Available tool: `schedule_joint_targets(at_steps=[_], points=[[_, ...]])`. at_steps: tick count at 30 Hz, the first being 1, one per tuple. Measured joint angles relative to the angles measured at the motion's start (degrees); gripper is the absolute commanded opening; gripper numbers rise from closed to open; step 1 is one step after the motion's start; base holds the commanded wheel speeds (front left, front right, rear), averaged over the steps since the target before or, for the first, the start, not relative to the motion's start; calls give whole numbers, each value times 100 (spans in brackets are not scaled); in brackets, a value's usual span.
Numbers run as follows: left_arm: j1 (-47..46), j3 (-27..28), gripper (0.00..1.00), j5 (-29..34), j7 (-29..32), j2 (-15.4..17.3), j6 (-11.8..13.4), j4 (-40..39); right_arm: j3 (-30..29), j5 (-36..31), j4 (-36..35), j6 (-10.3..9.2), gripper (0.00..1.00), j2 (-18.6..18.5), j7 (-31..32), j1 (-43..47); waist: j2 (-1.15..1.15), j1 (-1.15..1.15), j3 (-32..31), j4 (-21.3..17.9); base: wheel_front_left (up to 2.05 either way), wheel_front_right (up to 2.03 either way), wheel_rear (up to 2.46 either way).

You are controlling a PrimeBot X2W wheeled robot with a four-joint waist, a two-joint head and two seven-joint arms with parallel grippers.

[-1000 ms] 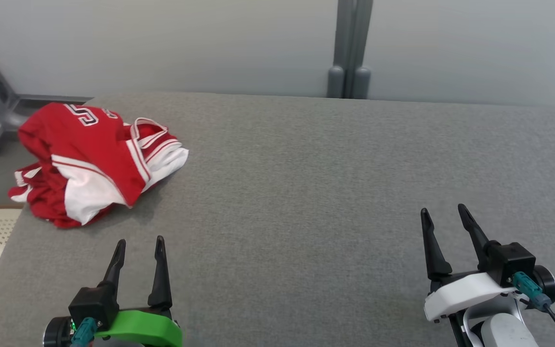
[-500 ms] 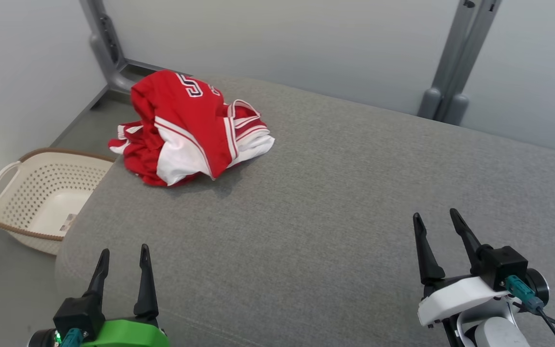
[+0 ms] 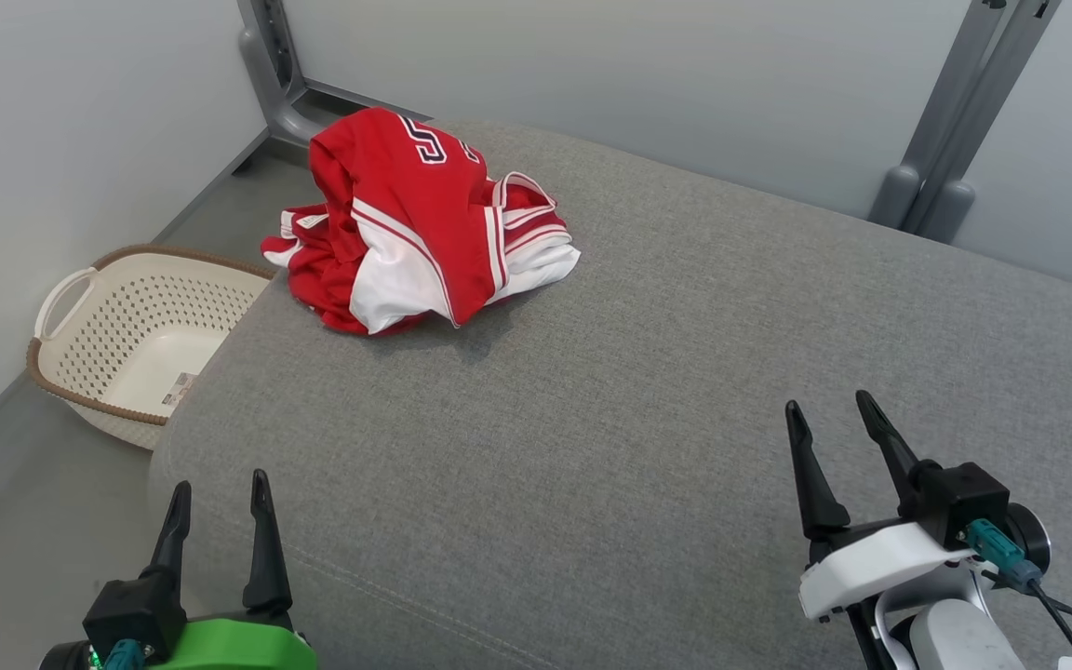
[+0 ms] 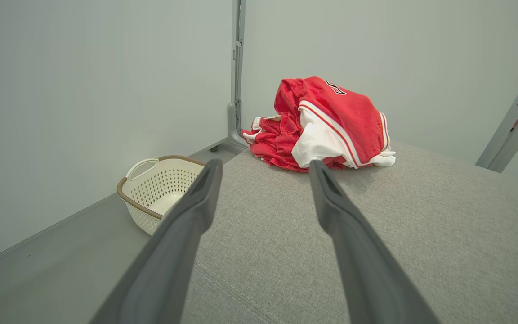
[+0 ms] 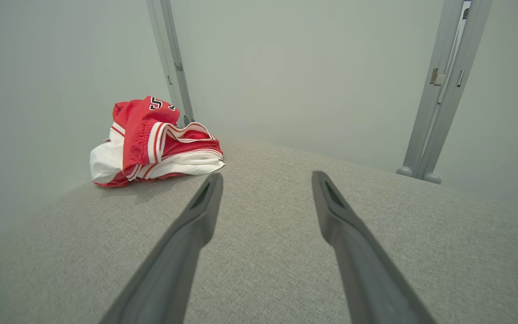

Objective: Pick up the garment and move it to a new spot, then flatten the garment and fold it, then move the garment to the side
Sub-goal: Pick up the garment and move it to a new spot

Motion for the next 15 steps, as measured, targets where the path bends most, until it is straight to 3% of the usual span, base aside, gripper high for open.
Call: schedule_joint_targets(at_steps=[7, 15], points=[[-331, -31, 100, -185, 261, 31, -118, 183, -66, -8, 5, 0, 100, -1, 0, 0, 0, 0, 26, -15, 0, 0, 0], [-1990, -115, 100, -598, 1011, 52, -491, 1381, -99, -152, -25, 0, 100, -2, -1, -8, 0, 0, 182, -118, 0, 0, 0]])
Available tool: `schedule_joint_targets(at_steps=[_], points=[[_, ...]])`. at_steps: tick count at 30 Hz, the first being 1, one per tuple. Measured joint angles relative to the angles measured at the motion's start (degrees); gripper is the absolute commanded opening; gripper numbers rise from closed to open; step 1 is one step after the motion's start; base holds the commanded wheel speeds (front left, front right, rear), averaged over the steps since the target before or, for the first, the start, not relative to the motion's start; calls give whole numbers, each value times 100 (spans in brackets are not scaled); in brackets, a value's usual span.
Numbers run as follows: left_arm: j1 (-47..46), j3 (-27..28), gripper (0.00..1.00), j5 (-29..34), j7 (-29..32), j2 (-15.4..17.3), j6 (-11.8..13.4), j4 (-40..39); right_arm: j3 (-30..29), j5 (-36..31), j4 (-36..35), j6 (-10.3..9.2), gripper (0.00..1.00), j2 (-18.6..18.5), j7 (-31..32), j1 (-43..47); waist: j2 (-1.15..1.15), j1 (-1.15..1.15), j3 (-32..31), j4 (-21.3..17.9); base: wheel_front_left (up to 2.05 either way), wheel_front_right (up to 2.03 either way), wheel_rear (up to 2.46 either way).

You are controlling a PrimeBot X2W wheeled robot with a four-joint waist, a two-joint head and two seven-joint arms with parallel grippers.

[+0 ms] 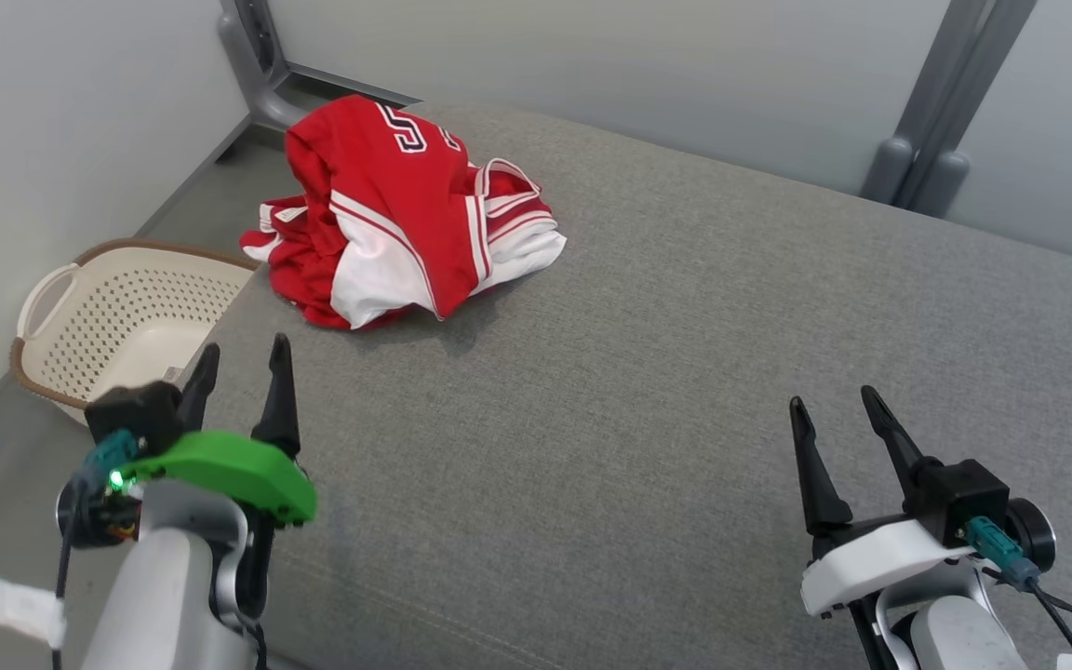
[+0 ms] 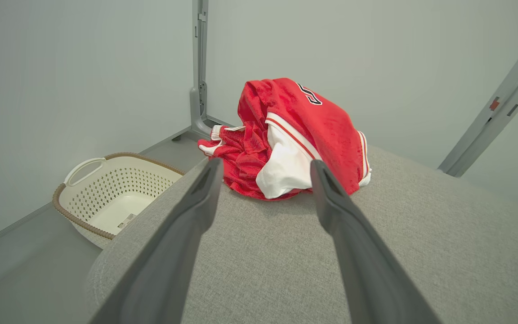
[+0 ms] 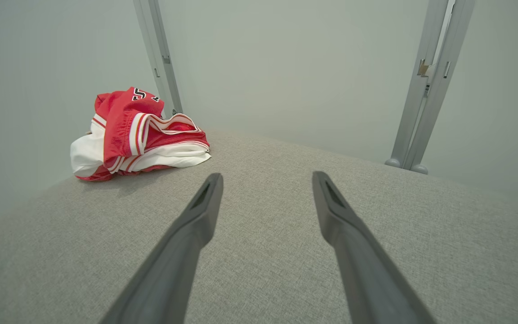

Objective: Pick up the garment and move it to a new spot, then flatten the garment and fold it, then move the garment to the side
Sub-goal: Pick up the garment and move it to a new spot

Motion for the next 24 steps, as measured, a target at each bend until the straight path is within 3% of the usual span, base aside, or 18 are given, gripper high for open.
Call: schedule_joint_targets(at_steps=[11, 24], points=[[-2320, 422, 100, -879, 580, -105, -203, 2323, 144, -460, -364, 0, 100, 3, 302, -299, 0, 0, 444, -616, 0, 0, 0], [-3509, 920, 100, -1403, 694, 310, -186, 3711, 218, -914, -1043, 1, 100, 1, 679, -428, 0, 0, 1260, -1480, 0, 0, 0]])
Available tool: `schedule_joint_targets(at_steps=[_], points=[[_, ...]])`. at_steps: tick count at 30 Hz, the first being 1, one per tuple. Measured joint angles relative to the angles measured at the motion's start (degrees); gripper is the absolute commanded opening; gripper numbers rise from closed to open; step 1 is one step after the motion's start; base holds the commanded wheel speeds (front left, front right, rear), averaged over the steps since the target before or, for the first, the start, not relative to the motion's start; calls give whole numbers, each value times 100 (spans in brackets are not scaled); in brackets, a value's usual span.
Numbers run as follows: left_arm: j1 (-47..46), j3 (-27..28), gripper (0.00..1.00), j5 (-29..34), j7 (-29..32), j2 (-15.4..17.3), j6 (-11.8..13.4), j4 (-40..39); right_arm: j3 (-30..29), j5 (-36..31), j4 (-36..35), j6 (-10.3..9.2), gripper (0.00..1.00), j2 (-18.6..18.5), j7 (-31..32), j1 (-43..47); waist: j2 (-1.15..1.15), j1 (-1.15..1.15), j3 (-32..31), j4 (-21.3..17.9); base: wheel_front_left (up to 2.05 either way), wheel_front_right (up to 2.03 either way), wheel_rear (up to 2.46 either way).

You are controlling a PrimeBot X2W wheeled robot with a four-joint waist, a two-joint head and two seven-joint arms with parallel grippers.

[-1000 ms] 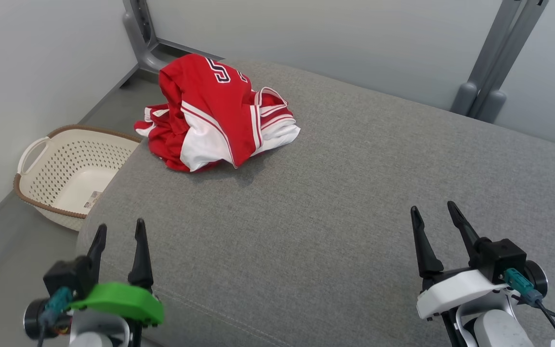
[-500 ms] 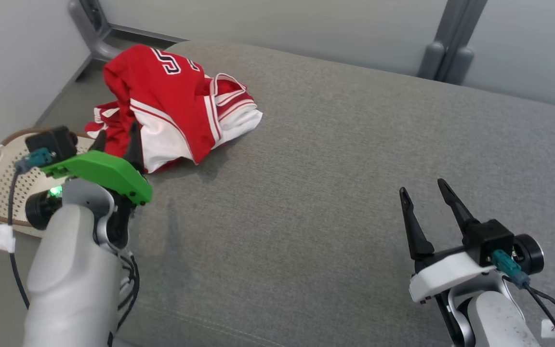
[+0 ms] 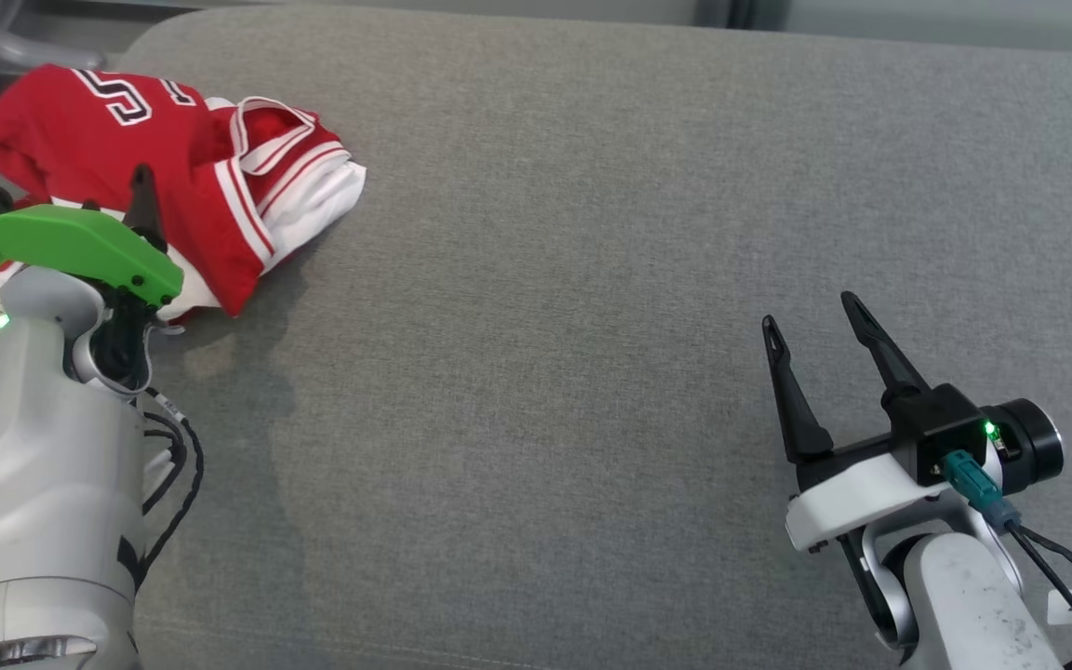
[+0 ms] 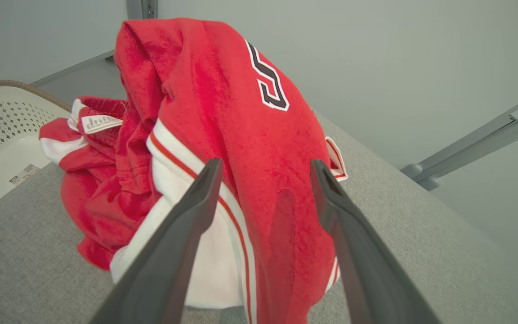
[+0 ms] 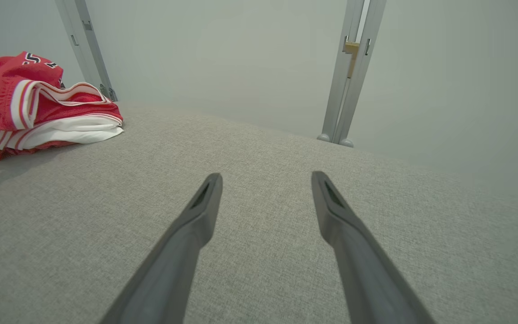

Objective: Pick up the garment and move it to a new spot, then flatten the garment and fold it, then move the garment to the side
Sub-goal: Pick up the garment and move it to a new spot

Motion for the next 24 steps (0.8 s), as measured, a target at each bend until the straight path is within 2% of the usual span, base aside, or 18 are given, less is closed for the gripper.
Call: schedule_joint_targets(at_steps=[5, 9, 11, 12, 16, 24], points=[[-108, 9, 100, 44, -7, 246, 209, 413, 82, -31, -159, 0, 100, -1, 71, 3, 0, 0, 286, -267, 0, 0, 0], [-172, 8, 100, 0, 31, 253, 130, 625, 91, -43, -209, 0, 100, -1, 114, 34, 0, 0, 434, -422, 0, 0, 0], [-193, -18, 15, -21, 65, 222, 68, 734, 90, -43, -209, 0, 100, -1, 122, 41, 0, 0, 466, -489, 0, 0, 0], [-194, -48, 0, -7, 35, 215, 59, 757, 92, -42, -208, -1, 100, -1, 122, 45, 0, 0, 458, -500, 0, 0, 0], [-218, -155, 0, 66, -135, 290, -7, 835, 151, 53, -135, -1, 100, -2, 80, 45, 0, 0, 338, -515, 0, 0, 0], [-649, -511, 0, 417, -421, 662, -118, 609, 282, 513, 276, 0, 100, -3, -199, 58, 0, 0, -196, -470, 0, 0, 0]])
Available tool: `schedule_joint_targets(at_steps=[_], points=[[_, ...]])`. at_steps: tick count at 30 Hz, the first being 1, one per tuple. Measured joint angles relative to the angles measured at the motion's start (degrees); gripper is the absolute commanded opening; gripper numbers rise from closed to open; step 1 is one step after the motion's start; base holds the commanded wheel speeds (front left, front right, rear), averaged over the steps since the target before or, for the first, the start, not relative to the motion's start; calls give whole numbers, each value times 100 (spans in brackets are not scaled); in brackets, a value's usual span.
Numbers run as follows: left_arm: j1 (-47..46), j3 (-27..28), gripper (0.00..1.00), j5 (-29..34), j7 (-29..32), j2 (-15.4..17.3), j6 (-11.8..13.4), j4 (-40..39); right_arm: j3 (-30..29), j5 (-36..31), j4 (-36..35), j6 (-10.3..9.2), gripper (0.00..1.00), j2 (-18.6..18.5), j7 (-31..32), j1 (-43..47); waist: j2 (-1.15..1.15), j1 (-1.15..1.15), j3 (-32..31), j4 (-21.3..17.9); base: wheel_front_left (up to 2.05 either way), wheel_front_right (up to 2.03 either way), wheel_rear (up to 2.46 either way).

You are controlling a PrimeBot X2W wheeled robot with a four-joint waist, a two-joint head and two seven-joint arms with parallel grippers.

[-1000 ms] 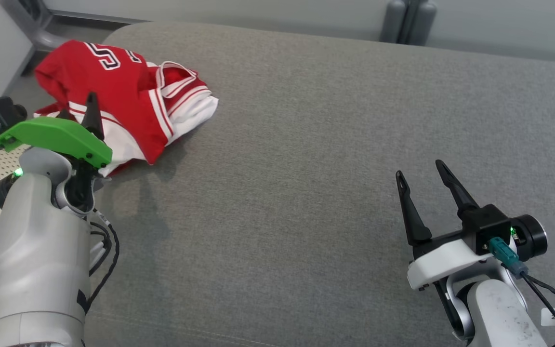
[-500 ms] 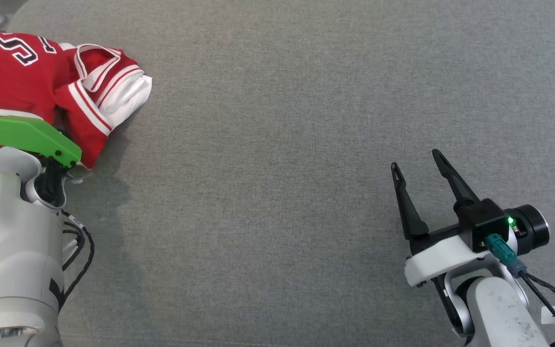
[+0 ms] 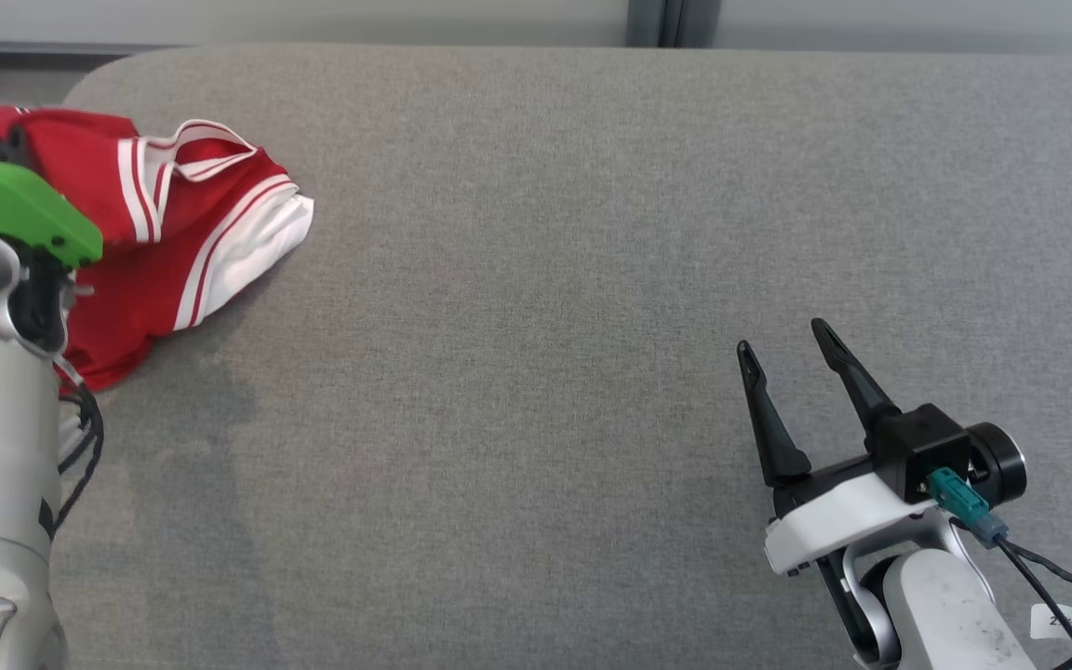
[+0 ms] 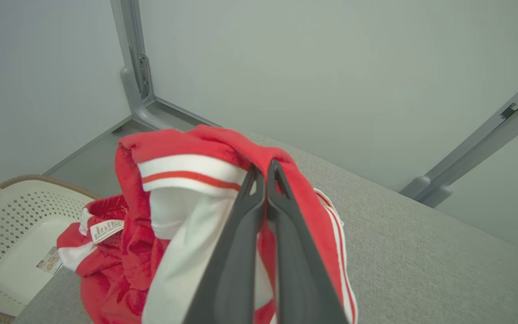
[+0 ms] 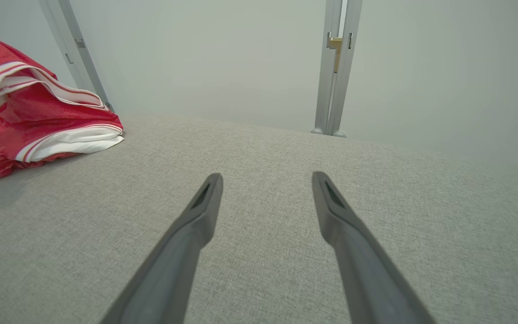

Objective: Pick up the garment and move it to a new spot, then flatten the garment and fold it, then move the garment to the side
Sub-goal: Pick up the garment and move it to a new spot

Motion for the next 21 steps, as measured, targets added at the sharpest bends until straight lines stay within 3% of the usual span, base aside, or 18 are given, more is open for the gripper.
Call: schedule_joint_targets(at_steps=[9, 21], points=[[-806, -595, 0, 389, -58, -4, -134, -878, 68, 469, 474, 0, 100, 2, -304, -7, 0, 0, -672, -117, 0, 0, 0], [-1173, -1391, 0, 468, 196, -559, -194, -2363, 104, 603, 672, 0, 100, 2, -435, -67, 0, 0, -948, -1083, 0, 0, 0]])
